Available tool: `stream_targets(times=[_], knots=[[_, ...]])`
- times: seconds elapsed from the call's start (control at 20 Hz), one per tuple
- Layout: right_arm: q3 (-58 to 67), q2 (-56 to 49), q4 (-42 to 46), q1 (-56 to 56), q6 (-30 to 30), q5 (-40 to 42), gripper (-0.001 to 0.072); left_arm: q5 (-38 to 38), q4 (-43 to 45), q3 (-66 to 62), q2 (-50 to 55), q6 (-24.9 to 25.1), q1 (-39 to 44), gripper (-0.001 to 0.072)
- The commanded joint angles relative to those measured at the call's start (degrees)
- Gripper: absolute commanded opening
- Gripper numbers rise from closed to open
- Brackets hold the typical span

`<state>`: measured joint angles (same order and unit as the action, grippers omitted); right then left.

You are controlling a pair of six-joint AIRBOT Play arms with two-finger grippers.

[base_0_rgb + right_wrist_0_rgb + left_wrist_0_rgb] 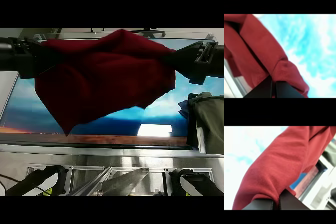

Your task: Fold the shirts.

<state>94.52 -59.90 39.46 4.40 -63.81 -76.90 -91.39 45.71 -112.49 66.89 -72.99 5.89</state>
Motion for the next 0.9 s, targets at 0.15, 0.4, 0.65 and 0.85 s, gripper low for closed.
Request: stream_targets(times=[0.15, 0.4, 0.65, 0.85], knots=[[-6.29, -14.10, 3.45, 2.29, -2.23, -2.19, 0.0018, -5.68, 1.33, -1.55, 16.24, -1.01, 3.91, 0.0022], [-9.01, -33.22, 3.28, 5.35, -0.28, 0.46, 0.0019, -5.95, 1.31, -1.57, 34.67, 0.02, 3.06, 0.0022], [-8.96, -44.57, 1.95, 5.66, 1.73, 11.15, 0.0039, -3.56, 0.70, -1.60, 49.09, 1.62, -1.31, 0.0021], [-5.88, -43.17, 5.01, 1.38, 0.26, 5.99, 0.0572, 2.51, 0.57, -1.64, 54.60, 2.27, -4.57, 0.0021]])
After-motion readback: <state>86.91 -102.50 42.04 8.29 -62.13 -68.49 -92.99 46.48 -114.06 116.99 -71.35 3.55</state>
